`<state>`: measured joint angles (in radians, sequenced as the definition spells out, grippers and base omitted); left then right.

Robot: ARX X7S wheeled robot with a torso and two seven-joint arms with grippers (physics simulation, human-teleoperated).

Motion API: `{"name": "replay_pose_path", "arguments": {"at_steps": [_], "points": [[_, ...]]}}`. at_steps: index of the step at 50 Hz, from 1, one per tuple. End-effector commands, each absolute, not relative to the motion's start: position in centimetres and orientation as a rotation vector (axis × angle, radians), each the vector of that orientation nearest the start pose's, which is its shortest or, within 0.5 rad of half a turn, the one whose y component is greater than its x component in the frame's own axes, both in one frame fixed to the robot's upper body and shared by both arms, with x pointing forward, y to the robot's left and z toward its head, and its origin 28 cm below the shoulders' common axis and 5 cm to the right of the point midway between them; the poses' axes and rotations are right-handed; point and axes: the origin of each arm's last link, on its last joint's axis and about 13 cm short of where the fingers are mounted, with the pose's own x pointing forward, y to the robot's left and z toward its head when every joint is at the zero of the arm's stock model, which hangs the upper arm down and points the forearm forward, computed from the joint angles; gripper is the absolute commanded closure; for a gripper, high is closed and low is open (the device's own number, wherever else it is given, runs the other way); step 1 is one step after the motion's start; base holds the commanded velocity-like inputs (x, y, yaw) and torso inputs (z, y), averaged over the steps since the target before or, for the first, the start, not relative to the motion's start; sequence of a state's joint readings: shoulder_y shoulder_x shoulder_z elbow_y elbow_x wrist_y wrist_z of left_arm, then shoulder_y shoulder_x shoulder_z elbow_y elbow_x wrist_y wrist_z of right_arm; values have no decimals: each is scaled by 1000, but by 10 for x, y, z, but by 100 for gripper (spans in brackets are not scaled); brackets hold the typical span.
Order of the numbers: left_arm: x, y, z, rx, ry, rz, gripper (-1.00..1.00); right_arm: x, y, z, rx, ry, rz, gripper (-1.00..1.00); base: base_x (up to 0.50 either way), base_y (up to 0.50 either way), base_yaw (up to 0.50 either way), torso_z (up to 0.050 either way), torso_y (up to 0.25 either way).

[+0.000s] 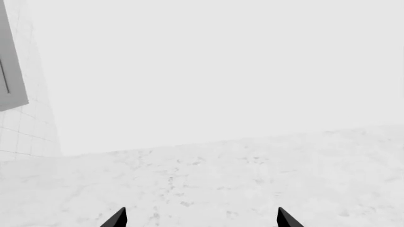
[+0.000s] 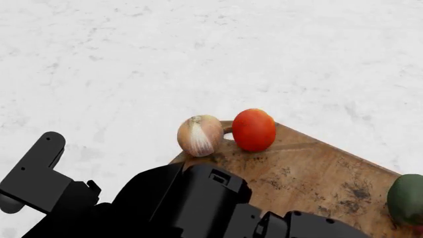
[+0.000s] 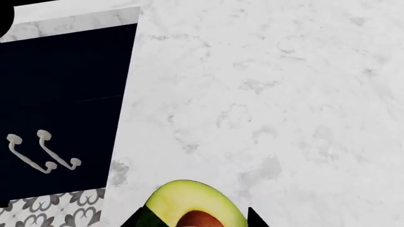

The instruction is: Place the avocado, onion, tomato and bell pepper on the cutting board.

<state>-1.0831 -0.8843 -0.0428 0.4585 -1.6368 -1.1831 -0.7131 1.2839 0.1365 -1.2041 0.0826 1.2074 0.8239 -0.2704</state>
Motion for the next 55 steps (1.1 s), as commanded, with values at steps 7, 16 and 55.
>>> {"name": "replay_pose_path", "arguments": {"at_steps": [7,16,55], "points": [[204,298,334,40,-124,-134,-100,287,36,196,-347,534,1443,100,0,0,0,0,0],[201,298,335,36,-134,-138,-100,287,28,230,-387,433,1388,100,0,0,0,0,0],[199,294,343,33,-159,-163,-100,263,-27,299,-468,291,1122,100,0,0,0,0,0]]}}
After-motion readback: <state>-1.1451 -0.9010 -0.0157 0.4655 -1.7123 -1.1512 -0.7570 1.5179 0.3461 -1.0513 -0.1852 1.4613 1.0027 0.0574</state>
